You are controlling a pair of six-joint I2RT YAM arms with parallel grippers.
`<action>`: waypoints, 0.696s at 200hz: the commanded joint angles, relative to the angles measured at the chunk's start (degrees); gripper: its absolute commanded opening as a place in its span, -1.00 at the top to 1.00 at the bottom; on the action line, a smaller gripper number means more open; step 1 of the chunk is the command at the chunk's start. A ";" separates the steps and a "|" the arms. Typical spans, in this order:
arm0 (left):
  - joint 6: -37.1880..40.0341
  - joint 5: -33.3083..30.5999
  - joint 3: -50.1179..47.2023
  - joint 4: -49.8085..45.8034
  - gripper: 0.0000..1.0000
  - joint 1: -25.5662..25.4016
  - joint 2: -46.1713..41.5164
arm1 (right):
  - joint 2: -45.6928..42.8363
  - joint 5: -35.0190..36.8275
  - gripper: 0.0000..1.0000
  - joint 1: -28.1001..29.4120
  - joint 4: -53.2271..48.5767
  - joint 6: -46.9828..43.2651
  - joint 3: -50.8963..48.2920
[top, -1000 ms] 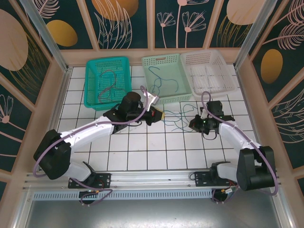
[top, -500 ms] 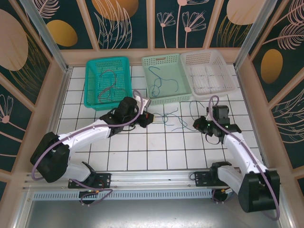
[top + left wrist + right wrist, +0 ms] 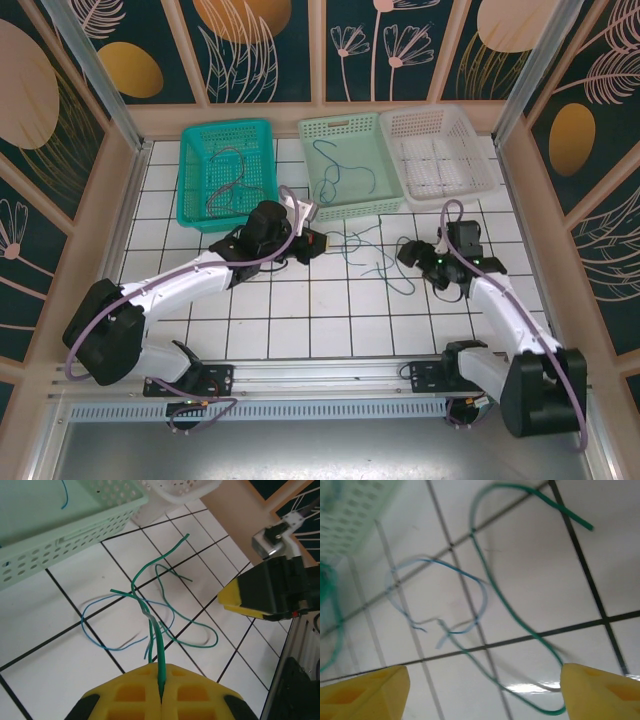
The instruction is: Untangle the cables
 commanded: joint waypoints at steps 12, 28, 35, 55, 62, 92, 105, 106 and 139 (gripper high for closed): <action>-2.01 2.33 2.36 5.76 1.00 0.18 0.56 | -6.41 -6.86 -0.43 0.44 9.53 10.08 -0.88; -2.27 4.19 3.54 5.78 1.00 0.11 2.22 | -7.02 -5.02 -0.42 3.66 14.02 10.87 -0.91; -2.69 4.79 3.99 6.11 1.00 0.11 2.89 | -6.77 -3.52 -0.44 5.31 15.07 10.26 -0.48; -4.61 6.52 4.52 8.93 1.00 0.18 3.67 | -4.53 -0.41 -0.49 9.33 17.28 9.13 0.62; -5.23 7.23 4.68 9.95 1.00 0.16 3.94 | -3.31 0.26 -0.49 9.90 18.19 9.23 0.73; -5.70 10.75 5.50 11.46 1.00 0.04 4.96 | 1.27 3.45 -0.50 10.51 24.48 10.88 0.80; -5.36 12.62 5.51 11.42 1.00 0.01 5.14 | 2.93 5.48 -0.51 10.50 25.68 10.57 1.38; -5.34 12.72 5.47 11.42 1.00 0.05 5.12 | 2.98 5.62 -0.51 10.50 25.84 10.55 1.41; -4.27 15.67 5.50 11.41 1.00 -0.17 6.05 | 7.77 6.34 -0.51 10.33 30.68 10.85 3.48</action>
